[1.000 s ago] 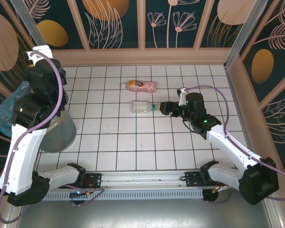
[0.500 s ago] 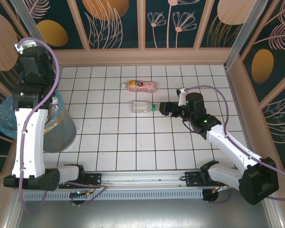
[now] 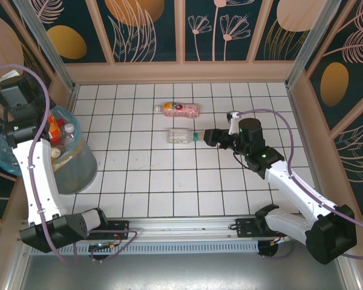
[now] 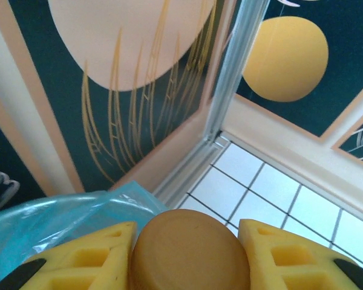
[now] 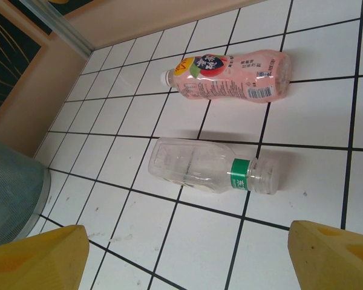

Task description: Put the plastic bottles in the bin

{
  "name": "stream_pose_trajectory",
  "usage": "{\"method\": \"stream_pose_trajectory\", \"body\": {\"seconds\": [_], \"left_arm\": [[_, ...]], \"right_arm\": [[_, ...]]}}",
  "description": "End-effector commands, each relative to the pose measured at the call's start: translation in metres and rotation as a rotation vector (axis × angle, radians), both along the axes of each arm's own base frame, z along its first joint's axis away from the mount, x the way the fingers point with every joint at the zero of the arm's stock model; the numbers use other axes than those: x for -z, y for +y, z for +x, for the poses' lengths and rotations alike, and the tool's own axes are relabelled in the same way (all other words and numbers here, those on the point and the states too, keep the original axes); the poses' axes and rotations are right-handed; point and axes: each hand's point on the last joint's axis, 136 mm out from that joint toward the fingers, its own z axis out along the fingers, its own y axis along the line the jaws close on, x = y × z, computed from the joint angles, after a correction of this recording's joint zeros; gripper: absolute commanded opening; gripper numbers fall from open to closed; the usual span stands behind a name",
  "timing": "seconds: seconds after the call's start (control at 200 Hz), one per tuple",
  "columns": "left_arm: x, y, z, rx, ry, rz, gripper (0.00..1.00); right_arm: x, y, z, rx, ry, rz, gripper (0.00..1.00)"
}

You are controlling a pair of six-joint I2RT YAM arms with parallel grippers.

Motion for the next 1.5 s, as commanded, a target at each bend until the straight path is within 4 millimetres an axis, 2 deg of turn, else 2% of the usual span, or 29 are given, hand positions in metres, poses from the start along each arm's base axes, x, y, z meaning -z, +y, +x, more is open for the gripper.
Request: {"method": "stream_pose_trajectory", "body": {"seconds": [0.0,0.37,0.49,0.555,0.616,0.671,0.706,0.756,0.866,0.926,1.046,1.111,1.396,1.496], "left_arm": [[-0.011,-0.009,0.004,0.082,-0.133,-0.106,0.0],[0.007,0.009,0.0,0.101,-0.231,-0.264,0.02],[0.008,0.012,-0.003,0.075,-0.237,-0.253,0.13],[0.006,0.015,-0.007,0.053,-0.245,-0.241,0.23],[0.001,0.016,-0.01,0.041,-0.256,-0.232,0.27],[-0.004,0.017,-0.013,0.029,-0.269,-0.225,0.36],[-0.008,0.018,-0.015,0.021,-0.28,-0.217,0.37],[-0.013,0.019,-0.019,0.008,-0.295,-0.205,0.35],[-0.025,0.018,-0.023,0.004,-0.331,-0.186,0.09],[-0.033,0.015,-0.023,0.016,-0.351,-0.189,0.01],[-0.05,0.01,-0.027,0.024,-0.414,-0.201,0.01],[-0.053,0.008,-0.029,0.025,-0.44,-0.22,0.01],[-0.019,0.003,-0.015,0.056,-0.456,-0.378,0.04],[-0.014,0.009,-0.02,0.032,-0.468,-0.401,0.12]], "right_arm": [[-0.007,0.004,-0.004,-0.017,-0.005,0.021,0.86],[-0.002,0.005,-0.005,-0.012,0.02,0.031,0.86],[-0.002,0.005,-0.005,-0.008,0.021,0.032,0.86],[-0.002,0.005,-0.005,-0.008,0.024,0.033,0.86],[-0.001,0.005,-0.005,-0.008,0.027,0.036,0.86],[0.0,0.006,-0.005,-0.008,0.031,0.039,0.86],[-0.001,0.007,-0.005,-0.009,0.032,0.043,0.86],[0.001,0.008,-0.005,-0.013,0.039,0.046,0.86],[0.0,0.01,-0.004,-0.016,0.042,0.05,0.86],[0.0,0.011,-0.003,-0.018,0.044,0.051,0.86],[-0.002,0.012,-0.003,-0.022,0.041,0.05,0.86],[-0.002,0.013,-0.002,-0.023,0.04,0.05,0.86],[-0.001,0.016,-0.002,-0.036,0.049,0.05,0.86],[-0.001,0.016,-0.002,-0.036,0.049,0.049,0.86]]}}
